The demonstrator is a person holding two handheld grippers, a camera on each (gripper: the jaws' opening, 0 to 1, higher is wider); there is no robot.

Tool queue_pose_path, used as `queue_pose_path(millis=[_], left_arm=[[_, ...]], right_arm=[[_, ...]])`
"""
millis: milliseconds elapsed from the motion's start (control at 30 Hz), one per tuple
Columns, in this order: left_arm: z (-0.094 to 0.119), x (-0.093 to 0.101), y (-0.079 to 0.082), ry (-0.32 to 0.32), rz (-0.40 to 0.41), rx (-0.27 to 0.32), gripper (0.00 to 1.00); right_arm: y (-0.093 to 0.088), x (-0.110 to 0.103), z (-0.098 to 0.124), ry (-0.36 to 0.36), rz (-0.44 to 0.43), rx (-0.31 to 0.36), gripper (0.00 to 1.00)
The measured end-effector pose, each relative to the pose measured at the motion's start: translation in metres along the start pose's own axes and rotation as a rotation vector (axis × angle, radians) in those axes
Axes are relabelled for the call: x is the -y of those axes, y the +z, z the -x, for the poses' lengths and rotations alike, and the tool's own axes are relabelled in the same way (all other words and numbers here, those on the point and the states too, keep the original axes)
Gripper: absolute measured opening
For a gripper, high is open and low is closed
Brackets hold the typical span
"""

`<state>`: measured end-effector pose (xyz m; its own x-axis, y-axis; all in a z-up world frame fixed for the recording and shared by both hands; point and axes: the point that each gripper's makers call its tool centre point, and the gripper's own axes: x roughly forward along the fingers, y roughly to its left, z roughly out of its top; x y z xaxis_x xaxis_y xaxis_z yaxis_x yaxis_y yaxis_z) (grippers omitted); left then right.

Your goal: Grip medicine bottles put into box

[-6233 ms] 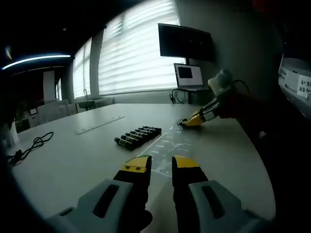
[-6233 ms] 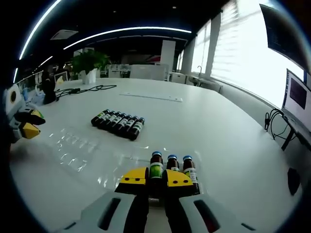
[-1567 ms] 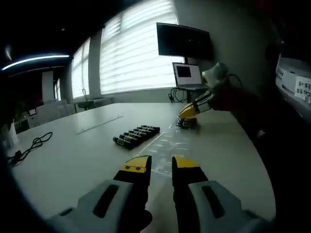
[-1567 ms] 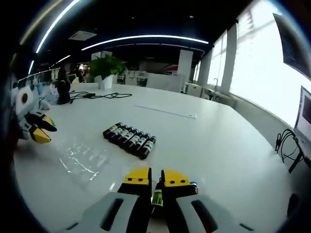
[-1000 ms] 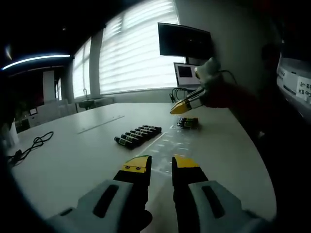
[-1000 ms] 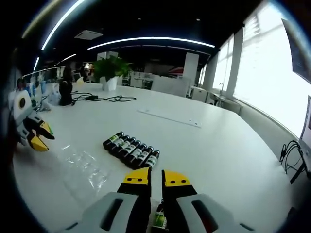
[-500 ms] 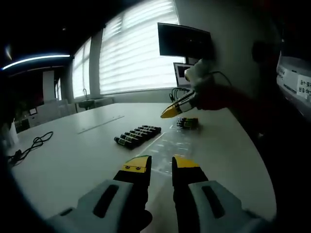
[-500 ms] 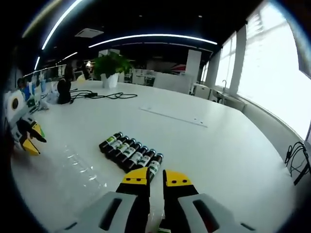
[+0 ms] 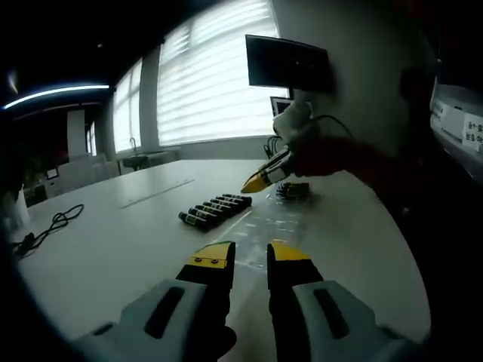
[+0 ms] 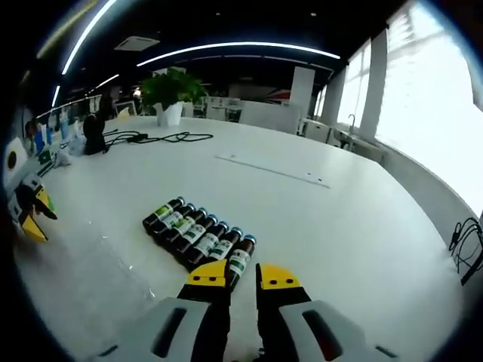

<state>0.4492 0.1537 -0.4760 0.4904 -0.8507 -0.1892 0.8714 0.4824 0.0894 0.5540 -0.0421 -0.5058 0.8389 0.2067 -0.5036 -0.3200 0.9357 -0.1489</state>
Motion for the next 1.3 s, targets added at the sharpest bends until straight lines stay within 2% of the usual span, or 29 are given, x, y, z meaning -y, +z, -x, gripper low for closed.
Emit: queue_pose_path(millis=[233, 967, 1300], left_arm=[[0.0, 0.0, 0.001, 0.004, -0.01, 0.0, 0.11], [0.0, 0.002, -0.002, 0.009, -0.041, -0.017, 0.11], [0.0, 0.003, -0.001, 0.009, -0.045, -0.012, 0.11]], right_arm=[[-0.003, -0.004, -0.008, 0.01, 0.001, -0.016, 0.09], [-0.014, 0.005, -0.018, -0.006, -0.026, -0.073, 0.08], [-0.016, 0.004, -0.016, -0.01, 0.032, -0.091, 0.07]])
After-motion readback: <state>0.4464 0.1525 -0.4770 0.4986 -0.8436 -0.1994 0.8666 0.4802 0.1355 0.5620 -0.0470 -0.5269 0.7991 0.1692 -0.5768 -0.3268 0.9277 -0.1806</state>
